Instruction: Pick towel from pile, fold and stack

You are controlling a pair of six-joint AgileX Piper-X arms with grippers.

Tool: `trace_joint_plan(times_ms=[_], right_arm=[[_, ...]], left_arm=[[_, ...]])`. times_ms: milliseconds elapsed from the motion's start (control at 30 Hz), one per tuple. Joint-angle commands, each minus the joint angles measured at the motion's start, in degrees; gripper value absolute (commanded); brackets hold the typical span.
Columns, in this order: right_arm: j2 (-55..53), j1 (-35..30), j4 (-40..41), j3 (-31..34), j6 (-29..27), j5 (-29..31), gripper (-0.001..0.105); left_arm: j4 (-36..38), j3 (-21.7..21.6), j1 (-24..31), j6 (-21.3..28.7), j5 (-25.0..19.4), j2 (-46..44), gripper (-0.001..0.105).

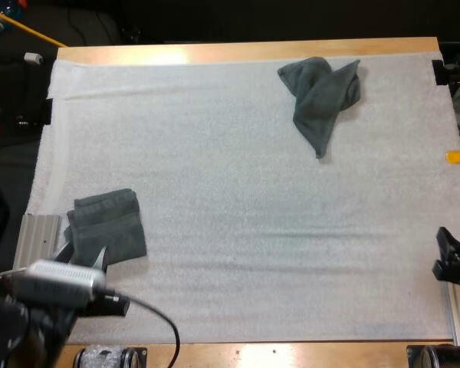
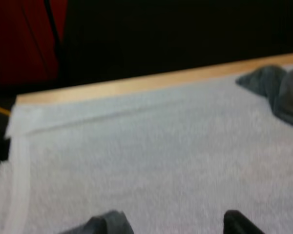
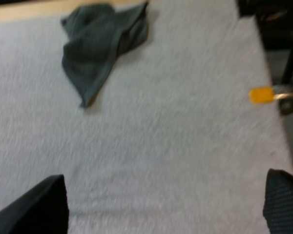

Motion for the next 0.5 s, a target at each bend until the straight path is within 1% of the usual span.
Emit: trace_joint_plan(times_ms=[0, 100, 233, 467], right_arm=[[-1.49, -0.27, 0.38, -0.10, -0.79, 0.40, 0.078], [-5.36, -0.27, 0.38, -0.10, -0.79, 0.40, 0.078], [-9.53, -0.27, 0.38, -0.10, -0.79, 0.40, 0.078], [-17.36, -0.27, 0.39, -0.21, -0.57, 0.40, 0.078]], left_arm=[[0.38, -0.26, -0.27, 0.37, -0.73, -1.38, 0.049], [0.85, -0.26, -0.27, 2.37, -0.73, -4.80, 0.049], [3.12, -0.26, -0.27, 3.61, -0.73, -8.32, 0.049], [10.18, 1.46, -0.27, 5.22, -0.98, -14.47, 0.049]])
